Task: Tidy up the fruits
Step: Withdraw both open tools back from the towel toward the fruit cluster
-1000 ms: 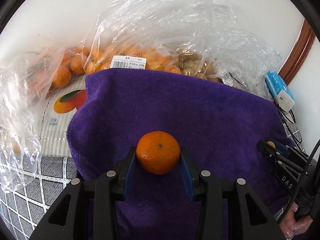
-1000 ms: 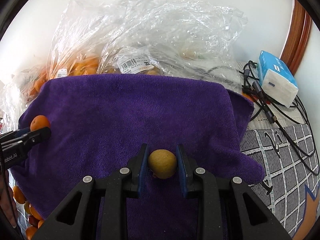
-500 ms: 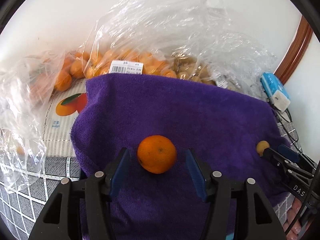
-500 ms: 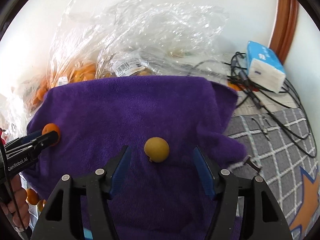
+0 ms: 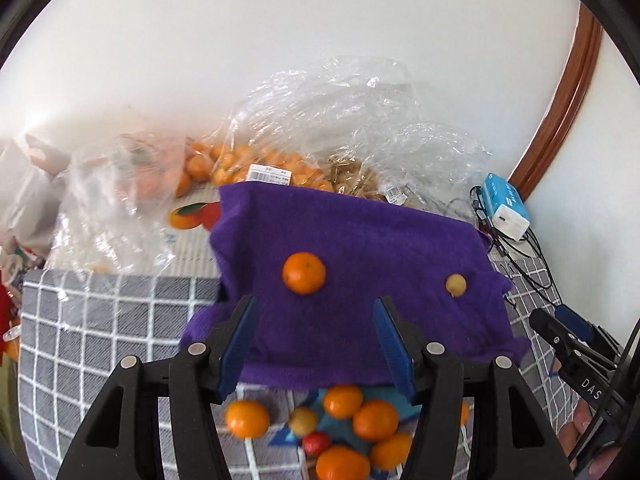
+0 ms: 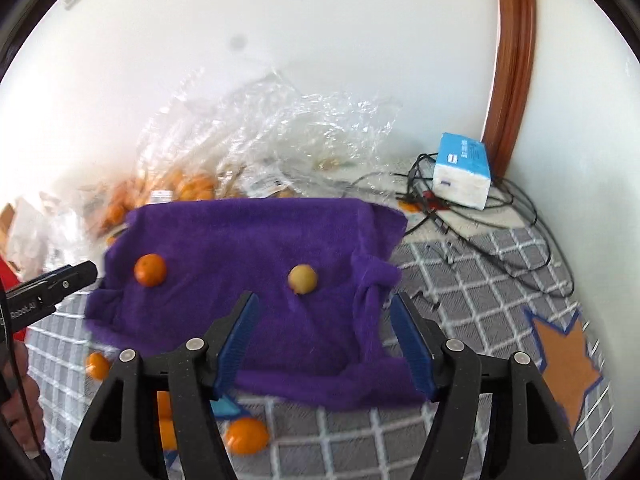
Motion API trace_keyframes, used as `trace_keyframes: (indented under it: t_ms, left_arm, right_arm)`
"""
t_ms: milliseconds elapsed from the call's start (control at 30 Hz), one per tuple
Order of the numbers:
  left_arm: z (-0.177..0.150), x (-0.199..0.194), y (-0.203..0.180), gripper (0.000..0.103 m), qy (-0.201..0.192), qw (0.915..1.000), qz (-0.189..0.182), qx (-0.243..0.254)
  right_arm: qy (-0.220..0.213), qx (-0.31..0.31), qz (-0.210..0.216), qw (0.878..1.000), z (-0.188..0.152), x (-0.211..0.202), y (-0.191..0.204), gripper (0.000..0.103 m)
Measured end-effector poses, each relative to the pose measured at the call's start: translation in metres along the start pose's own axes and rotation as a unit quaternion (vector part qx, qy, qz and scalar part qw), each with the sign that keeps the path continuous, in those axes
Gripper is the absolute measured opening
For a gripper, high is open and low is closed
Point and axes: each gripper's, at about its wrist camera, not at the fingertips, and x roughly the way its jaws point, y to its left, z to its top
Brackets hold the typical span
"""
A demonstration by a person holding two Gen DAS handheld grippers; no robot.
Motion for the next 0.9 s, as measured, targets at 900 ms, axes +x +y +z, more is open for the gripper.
trace_keyframes:
  t_ms: [900]
  left_arm:
    - [-0.144, -0.064, 0.031, 0.058, 0.003, 0.9979, 0.063, -0.01]
  right_arm:
    - [-0.004, -0.038, 0.028, 0.999, -0.113, -0.065, 0.006, 0.069]
